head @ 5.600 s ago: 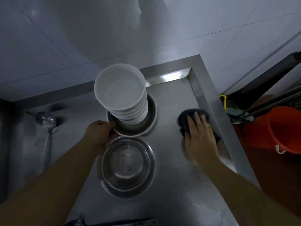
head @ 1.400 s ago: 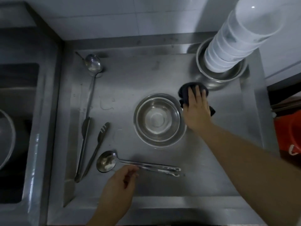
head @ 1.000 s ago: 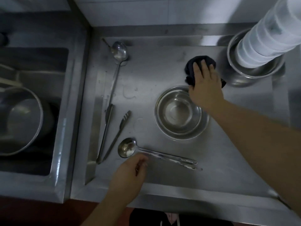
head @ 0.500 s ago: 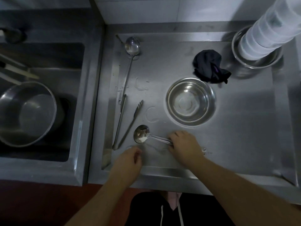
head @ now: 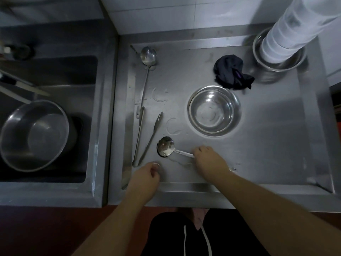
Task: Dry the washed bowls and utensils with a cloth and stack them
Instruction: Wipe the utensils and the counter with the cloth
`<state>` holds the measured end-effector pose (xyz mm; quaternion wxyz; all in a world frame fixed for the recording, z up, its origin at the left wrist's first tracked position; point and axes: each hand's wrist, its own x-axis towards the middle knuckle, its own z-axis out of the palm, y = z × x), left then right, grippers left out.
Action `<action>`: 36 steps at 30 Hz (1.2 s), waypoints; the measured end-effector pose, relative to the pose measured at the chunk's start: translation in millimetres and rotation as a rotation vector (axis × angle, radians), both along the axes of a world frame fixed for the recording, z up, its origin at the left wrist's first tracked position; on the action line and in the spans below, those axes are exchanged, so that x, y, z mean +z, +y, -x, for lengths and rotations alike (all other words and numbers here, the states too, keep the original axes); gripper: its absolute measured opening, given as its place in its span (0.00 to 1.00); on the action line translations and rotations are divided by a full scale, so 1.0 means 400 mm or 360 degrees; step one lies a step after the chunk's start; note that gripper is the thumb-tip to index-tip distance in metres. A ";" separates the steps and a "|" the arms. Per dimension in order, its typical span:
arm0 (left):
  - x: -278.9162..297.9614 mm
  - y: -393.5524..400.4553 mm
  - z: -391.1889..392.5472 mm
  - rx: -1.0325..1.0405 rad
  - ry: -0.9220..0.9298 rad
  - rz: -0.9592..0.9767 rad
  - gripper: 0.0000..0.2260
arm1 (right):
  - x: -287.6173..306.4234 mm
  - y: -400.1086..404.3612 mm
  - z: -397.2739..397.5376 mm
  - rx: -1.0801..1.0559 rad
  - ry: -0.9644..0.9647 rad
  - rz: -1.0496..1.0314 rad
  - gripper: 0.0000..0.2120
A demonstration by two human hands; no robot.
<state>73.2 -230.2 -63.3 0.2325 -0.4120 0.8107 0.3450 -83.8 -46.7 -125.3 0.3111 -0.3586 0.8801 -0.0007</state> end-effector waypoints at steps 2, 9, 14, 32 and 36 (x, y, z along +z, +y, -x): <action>0.002 0.002 -0.003 0.0006 0.0001 0.0005 0.09 | 0.003 0.003 -0.001 0.0062 -0.0006 -0.0027 0.14; 0.002 0.063 0.051 -0.0222 -0.0035 0.0099 0.06 | 0.011 0.112 0.017 -0.0099 -0.0074 0.0123 0.15; 0.001 0.134 0.128 -0.0300 -0.0099 0.0111 0.06 | -0.003 0.244 0.052 -0.0323 0.0011 0.0297 0.09; -0.016 0.386 0.307 -0.0373 -0.0106 0.0133 0.07 | -0.008 0.583 0.292 -0.1075 0.0268 0.0279 0.02; -0.003 0.427 0.324 -0.0351 -0.0106 0.0158 0.07 | 0.012 0.588 0.316 -0.1046 0.0305 0.0233 0.03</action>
